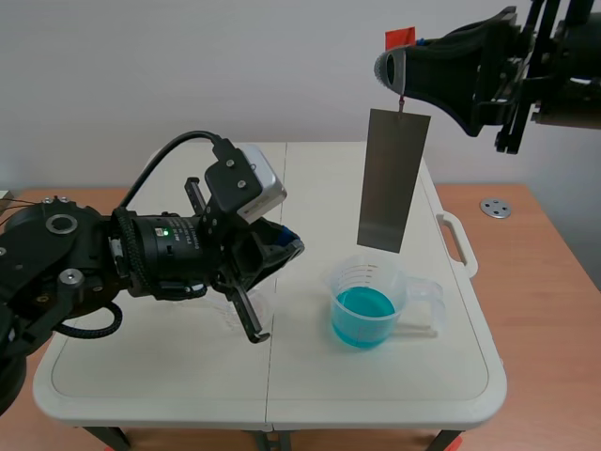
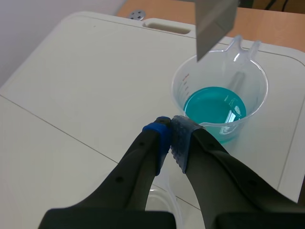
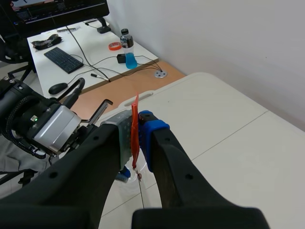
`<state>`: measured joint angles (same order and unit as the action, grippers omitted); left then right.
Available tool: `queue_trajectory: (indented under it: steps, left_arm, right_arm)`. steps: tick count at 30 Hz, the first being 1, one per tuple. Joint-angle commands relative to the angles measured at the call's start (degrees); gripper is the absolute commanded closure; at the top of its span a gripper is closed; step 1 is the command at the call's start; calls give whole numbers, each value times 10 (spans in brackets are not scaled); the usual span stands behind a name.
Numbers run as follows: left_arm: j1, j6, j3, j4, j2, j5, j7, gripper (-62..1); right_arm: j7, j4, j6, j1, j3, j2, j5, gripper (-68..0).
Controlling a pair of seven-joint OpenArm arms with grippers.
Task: Hold the metal plate by the orange handle, dip it into the blue solution, take it out and point at it, then put the plate back in the beaker on the left.
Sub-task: 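Point at the plate with the left hand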
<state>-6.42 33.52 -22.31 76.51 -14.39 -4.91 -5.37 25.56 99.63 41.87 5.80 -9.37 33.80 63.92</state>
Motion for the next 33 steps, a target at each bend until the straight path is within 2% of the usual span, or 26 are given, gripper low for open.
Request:
queue_trajectory:
  steps: [1,8,24,29,33]
  left_arm:
    - [-4,1,-7,4,4,8,11,-29]
    - [-14,1,-28,-9,4,8,17,-29]
    - [-14,1,-27,-9,1,7,27,-29]
    - [-8,-49,6,-3,-21,8,28,-29]
    - [37,-94,58,41,-66,10,32,-30]
  right_arm:
    - [-11,5,9,7,4,3,11,-11]
    - [-10,5,9,7,4,1,11,-11]
    - [-2,5,9,7,4,1,11,-11]
    - [0,5,9,7,4,-2,10,-11]
    - [2,5,9,7,4,-2,10,-11]
